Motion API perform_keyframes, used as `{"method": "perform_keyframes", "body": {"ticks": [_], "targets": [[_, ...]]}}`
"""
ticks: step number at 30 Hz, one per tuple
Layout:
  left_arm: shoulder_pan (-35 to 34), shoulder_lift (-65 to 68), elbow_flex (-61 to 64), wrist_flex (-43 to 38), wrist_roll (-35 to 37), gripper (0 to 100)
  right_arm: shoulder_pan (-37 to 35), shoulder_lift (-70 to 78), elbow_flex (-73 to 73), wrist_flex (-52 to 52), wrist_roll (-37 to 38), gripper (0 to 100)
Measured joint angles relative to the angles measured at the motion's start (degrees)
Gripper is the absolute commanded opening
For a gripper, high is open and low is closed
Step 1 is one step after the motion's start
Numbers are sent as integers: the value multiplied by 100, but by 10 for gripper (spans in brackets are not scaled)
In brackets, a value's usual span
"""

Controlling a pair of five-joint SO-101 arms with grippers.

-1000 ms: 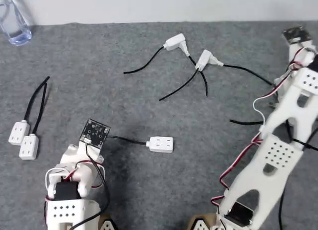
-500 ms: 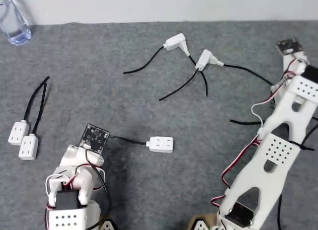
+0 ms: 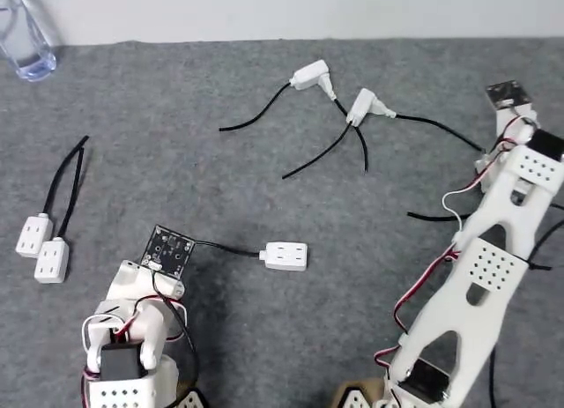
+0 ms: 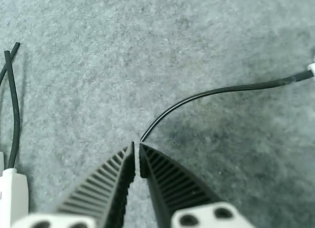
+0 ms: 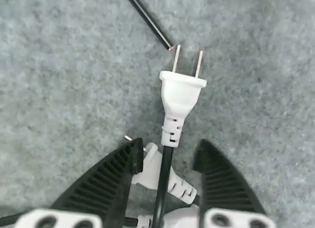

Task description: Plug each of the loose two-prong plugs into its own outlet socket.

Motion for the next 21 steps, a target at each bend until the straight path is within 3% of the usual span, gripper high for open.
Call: {"method": "perform_keyframes", "body": {"ticks": [3,7,21], "targets": [[0,0,0,0,0,15,0,53,-79,0,-9,43],[0,0,0,0,0,15,0,97,-88,-26,-9,5],[0,0,0,0,0,15,26,-264,-9,352,-9,8]]}}
